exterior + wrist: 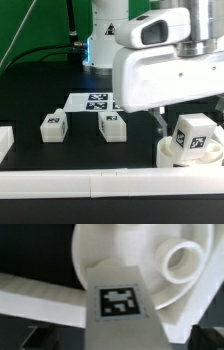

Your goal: Assemble stool

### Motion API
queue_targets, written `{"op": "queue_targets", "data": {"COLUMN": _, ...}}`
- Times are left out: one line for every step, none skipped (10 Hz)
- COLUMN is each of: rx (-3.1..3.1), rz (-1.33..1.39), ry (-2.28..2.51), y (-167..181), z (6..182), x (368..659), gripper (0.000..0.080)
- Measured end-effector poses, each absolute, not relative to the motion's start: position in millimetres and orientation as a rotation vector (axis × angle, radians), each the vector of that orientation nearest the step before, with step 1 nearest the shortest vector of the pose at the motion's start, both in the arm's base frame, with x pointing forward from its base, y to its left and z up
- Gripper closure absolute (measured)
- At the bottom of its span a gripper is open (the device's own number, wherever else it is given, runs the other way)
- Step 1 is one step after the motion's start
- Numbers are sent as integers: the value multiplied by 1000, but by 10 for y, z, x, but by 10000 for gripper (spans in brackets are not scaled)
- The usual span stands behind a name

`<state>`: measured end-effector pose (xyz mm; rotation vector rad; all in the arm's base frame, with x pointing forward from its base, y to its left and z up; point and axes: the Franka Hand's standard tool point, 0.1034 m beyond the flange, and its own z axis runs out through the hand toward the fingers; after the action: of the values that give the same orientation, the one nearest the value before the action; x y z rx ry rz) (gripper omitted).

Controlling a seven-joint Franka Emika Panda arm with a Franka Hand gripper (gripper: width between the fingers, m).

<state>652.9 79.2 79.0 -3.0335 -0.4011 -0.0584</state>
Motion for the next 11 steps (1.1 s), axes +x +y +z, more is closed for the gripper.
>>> {"op": "queue_targets", "data": {"rx": -3036, "rz": -79, "ry": -398, "y": 763, "z": 751, "x": 6564, "gripper": 150}}
{"op": "queue_targets", "data": {"rx": -3041, "rz": -73, "ry": -392, "y": 768, "z": 699, "x": 6544, "gripper": 150}}
{"op": "queue_targets", "data": {"rx": -3042, "rz": -80, "ry": -379, "y": 790, "z": 690, "x": 6545, "gripper": 150}}
{"op": "queue_targets", "data": {"rx": -3042, "rz": -80, "ry": -363, "y": 788, "z": 693, "x": 6548, "gripper": 150}}
{"op": "queue_targets", "data": {"rx": -3043, "rz": -79, "ry": -323, "y": 793, "z": 693, "x": 6548, "gripper": 290}}
{"op": "queue_targets", "data": {"rx": -3047, "rz": -72, "ry": -160, "y": 806, "z": 693, "x": 6546, "gripper": 439}}
{"op": "queue_targets", "data": {"rx": -3046, "rz": -68, "ry": -71, "y": 813, "z": 693, "x": 6546, "gripper": 439}}
{"op": "queue_targets", "data": {"rx": -3044, "rz": -62, "ry": 49, "y": 820, "z": 693, "x": 6545, "gripper": 465}}
{"op": "queue_targets", "data": {"rx": -3041, "rz": -58, "ry": 127, "y": 821, "z": 693, "x": 6545, "gripper": 465}}
{"op": "queue_targets", "data": {"rx": -3033, "rz": -57, "ry": 209, "y": 829, "z": 685, "x": 6543, "gripper": 465}}
{"op": "queue_targets", "data": {"rx": -3007, "rz": -64, "ry": 380, "y": 860, "z": 655, "x": 6539, "gripper": 465}}
